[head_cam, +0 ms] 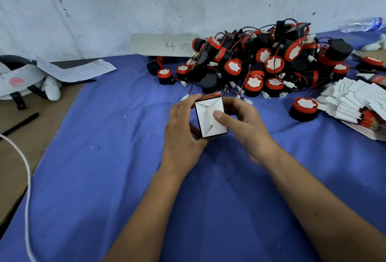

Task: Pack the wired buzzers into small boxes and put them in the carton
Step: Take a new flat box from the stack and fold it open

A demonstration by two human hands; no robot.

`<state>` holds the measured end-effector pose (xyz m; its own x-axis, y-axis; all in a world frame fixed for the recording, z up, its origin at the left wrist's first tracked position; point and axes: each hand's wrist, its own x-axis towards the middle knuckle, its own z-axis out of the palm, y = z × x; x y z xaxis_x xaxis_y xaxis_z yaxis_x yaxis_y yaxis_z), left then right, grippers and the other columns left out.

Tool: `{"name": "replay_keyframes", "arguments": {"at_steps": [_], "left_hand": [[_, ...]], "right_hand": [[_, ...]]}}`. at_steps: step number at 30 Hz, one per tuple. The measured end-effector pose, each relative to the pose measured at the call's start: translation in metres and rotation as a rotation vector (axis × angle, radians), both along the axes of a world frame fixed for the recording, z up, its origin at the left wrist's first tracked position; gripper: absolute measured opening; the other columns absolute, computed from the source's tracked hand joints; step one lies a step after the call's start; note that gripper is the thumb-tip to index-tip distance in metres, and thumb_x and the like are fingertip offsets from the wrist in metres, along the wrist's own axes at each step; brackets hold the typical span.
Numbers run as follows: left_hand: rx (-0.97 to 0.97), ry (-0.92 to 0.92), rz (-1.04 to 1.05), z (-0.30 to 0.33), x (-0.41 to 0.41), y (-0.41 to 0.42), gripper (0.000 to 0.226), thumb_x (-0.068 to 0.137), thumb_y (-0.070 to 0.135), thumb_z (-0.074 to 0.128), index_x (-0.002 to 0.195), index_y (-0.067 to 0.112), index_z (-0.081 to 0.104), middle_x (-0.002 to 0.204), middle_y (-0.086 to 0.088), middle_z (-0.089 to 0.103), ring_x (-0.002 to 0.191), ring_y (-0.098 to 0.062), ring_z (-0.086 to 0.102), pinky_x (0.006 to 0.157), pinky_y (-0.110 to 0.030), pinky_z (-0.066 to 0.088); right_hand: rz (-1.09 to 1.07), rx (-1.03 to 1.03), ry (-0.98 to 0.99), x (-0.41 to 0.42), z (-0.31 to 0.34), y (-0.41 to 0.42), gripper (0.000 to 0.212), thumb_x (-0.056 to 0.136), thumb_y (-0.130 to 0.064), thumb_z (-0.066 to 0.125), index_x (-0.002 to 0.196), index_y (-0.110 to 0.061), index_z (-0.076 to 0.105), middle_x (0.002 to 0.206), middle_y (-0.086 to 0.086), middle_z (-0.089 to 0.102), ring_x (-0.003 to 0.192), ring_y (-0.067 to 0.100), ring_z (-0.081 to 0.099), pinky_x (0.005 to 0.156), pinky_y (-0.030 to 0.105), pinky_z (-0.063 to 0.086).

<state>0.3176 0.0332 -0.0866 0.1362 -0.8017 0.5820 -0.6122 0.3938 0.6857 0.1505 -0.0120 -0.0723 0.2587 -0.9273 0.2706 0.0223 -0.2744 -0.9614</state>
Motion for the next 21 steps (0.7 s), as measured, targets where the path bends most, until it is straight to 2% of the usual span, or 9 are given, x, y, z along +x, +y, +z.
{"name": "replay_keyframes", "arguments": {"at_steps": [2,4,9,12,14,17,19,21], "left_hand": [[-0.018,-0.006,-0.02,0.0,-0.002,0.0,0.084,0.071,0.018,0.089,0.142,0.039,0.049,0.13,0.008,0.055,0.098,-0.008,0.062,0.068,-0.036,0.059],[-0.023,-0.018,-0.033,0.001,-0.003,0.0,0.083,0.073,0.018,0.088,0.142,0.041,0.048,0.129,0.01,0.054,0.087,-0.012,0.064,0.065,-0.033,0.058],[-0.034,-0.029,-0.072,0.001,-0.003,0.001,0.082,0.074,0.02,0.09,0.141,0.042,0.048,0.129,0.013,0.055,0.085,-0.017,0.065,0.062,-0.025,0.055],[-0.021,-0.041,-0.088,0.002,-0.004,0.002,0.082,0.073,0.024,0.091,0.139,0.046,0.048,0.128,0.016,0.053,0.077,-0.015,0.064,0.059,-0.018,0.051],[-0.013,-0.05,-0.085,0.001,-0.004,0.001,0.081,0.073,0.025,0.09,0.139,0.046,0.048,0.129,0.019,0.052,0.079,-0.014,0.064,0.061,-0.017,0.05],[-0.012,-0.055,-0.05,0.001,-0.003,0.001,0.081,0.075,0.024,0.089,0.141,0.044,0.046,0.132,0.021,0.053,0.095,-0.015,0.063,0.071,-0.025,0.056],[-0.006,-0.054,-0.03,0.001,-0.003,0.002,0.082,0.075,0.02,0.089,0.142,0.042,0.047,0.133,0.016,0.054,0.098,-0.012,0.063,0.073,-0.033,0.058],[0.002,-0.064,-0.029,0.001,-0.003,0.003,0.082,0.075,0.016,0.089,0.142,0.039,0.048,0.132,0.011,0.054,0.096,-0.012,0.062,0.072,-0.036,0.058]], "right_hand": [[0.034,0.049,-0.1,-0.002,0.0,-0.001,0.035,0.078,-0.022,0.074,0.112,-0.014,0.067,0.109,0.003,0.074,0.107,0.023,0.068,0.088,0.036,0.059],[0.09,0.089,-0.177,-0.003,-0.001,-0.002,0.037,0.076,-0.014,0.072,0.112,-0.007,0.063,0.106,0.007,0.075,0.103,0.027,0.071,0.086,0.041,0.06],[0.242,0.152,-0.259,-0.007,0.002,-0.003,0.046,0.077,-0.003,0.067,0.122,-0.004,0.06,0.103,0.012,0.075,0.097,0.026,0.071,0.078,0.034,0.058],[0.316,0.176,-0.274,-0.012,0.003,-0.006,0.046,0.077,0.001,0.065,0.123,-0.003,0.065,0.105,0.012,0.074,0.099,0.024,0.07,0.081,0.032,0.057],[0.358,0.19,-0.265,-0.015,0.003,-0.006,0.044,0.079,-0.001,0.068,0.122,-0.005,0.068,0.111,0.014,0.074,0.104,0.026,0.07,0.085,0.032,0.057],[0.355,0.188,-0.253,-0.011,0.002,-0.004,0.047,0.076,-0.009,0.081,0.121,-0.013,0.071,0.117,0.014,0.073,0.109,0.03,0.07,0.089,0.036,0.058],[0.281,0.17,-0.248,-0.007,0.001,-0.004,0.043,0.075,-0.006,0.082,0.115,-0.019,0.074,0.114,0.012,0.075,0.107,0.028,0.072,0.085,0.034,0.058],[0.22,0.166,-0.241,-0.004,0.001,-0.004,0.041,0.075,-0.004,0.081,0.113,-0.018,0.074,0.113,0.011,0.076,0.106,0.028,0.073,0.084,0.033,0.059]]}}
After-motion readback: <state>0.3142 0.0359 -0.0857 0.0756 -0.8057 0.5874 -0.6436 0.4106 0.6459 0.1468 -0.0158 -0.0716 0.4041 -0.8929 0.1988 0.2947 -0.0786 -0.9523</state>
